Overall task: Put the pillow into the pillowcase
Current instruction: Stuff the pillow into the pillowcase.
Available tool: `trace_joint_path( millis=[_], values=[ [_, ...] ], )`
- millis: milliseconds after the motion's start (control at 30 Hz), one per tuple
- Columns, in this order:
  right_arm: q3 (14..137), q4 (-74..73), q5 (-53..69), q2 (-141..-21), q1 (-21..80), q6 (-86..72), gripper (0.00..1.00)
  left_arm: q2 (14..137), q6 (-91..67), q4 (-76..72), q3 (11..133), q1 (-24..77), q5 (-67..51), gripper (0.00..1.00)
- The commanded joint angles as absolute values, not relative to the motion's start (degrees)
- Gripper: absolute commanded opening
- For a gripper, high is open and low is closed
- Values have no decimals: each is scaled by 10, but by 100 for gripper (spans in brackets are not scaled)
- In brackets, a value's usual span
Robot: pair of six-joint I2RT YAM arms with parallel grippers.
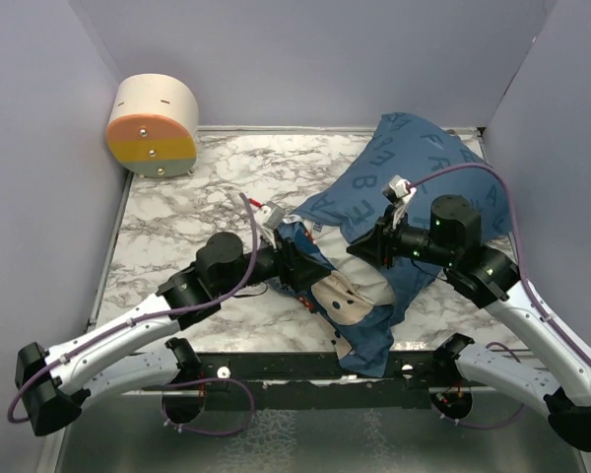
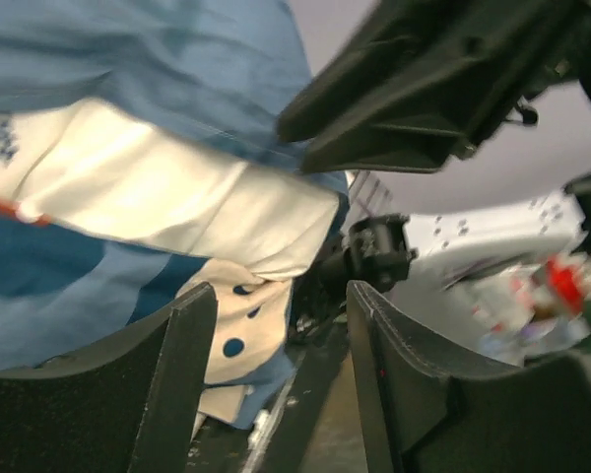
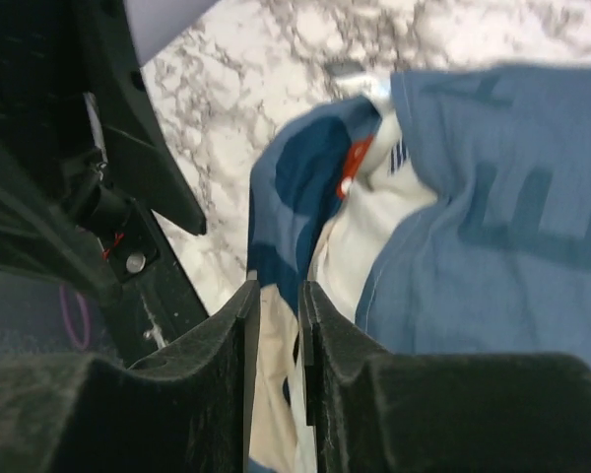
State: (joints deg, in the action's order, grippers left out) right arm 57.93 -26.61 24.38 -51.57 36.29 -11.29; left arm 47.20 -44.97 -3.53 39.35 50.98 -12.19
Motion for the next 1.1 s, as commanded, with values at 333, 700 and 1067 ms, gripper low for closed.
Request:
trace_joint_path(
  millis=[333, 700, 1067],
  values=[
    [495, -385, 39, -526, 360, -194, 17, 593, 210, -81, 440, 566, -241, 71],
    [446, -320, 1, -559, 360, -215, 17, 716, 347, 118, 503, 566, -287, 68],
    [429, -288, 20, -583, 360, -223, 17, 772, 310, 234, 555, 566, -325, 16]
  ],
)
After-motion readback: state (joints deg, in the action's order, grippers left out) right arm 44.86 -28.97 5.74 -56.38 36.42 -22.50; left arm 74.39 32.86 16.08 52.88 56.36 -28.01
